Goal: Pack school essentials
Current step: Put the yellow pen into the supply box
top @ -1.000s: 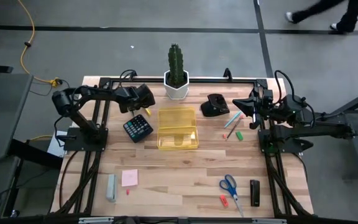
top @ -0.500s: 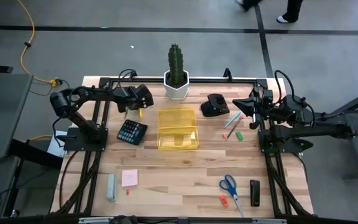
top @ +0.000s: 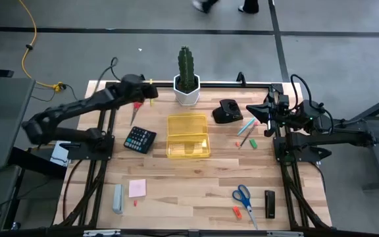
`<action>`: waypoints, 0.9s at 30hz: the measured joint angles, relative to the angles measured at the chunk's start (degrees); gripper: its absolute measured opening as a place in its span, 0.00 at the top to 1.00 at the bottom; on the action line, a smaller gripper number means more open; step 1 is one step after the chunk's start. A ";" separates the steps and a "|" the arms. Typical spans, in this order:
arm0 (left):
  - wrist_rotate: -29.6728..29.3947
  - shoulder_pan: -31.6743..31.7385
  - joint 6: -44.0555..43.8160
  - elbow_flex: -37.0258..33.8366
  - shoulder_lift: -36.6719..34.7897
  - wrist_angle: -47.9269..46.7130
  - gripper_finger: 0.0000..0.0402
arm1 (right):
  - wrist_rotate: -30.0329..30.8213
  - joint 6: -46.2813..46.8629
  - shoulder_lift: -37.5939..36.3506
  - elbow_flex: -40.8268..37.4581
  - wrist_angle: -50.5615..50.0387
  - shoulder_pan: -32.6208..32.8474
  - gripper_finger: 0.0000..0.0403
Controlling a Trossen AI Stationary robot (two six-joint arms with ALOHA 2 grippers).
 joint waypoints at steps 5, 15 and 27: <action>5.91 -5.73 6.48 0.04 -10.85 8.98 0.96 | 0.00 0.01 0.00 0.00 0.00 0.02 1.00; 4.83 -31.50 15.90 0.11 -16.33 22.10 0.96 | -0.02 0.02 0.00 0.00 0.00 0.02 1.00; -11.23 -44.62 19.75 0.07 -11.85 27.98 0.96 | -1.51 -0.02 0.00 0.00 0.00 0.02 1.00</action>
